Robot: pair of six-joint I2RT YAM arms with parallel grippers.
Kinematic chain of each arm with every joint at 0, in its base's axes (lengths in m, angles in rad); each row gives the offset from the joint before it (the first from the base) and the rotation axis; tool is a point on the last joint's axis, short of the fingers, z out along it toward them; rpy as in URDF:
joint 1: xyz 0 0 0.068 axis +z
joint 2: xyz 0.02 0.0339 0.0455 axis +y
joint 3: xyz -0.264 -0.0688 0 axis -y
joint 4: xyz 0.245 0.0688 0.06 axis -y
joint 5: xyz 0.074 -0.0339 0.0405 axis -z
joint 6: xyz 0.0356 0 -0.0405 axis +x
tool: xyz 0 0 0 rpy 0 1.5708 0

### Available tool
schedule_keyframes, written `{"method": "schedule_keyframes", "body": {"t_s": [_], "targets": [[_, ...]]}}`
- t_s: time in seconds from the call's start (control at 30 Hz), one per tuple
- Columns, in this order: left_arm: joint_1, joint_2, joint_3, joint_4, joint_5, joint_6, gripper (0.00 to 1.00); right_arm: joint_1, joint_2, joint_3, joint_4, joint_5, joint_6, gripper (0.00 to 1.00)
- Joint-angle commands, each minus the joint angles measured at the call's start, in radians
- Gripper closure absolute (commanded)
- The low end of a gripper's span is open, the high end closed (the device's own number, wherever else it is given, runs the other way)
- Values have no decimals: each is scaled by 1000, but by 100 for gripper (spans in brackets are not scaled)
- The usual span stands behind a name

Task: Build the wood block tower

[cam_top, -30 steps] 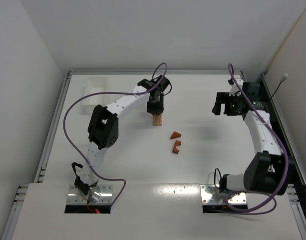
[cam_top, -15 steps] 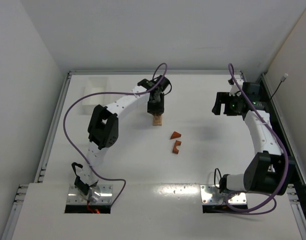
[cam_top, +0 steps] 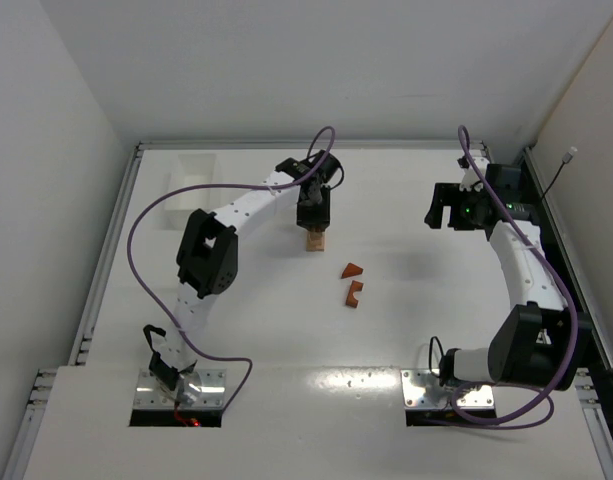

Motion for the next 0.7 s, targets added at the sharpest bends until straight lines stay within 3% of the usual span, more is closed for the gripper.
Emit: {"method": "schedule_keyframes", "body": {"t_s": [0.0,0.67], "targets": [[8,4,31,16,6,7,100,5,-3,3,39,-15,14,20],[44,50,42,16,44,16,100,5,25,22,48,-15,32,20]]}}
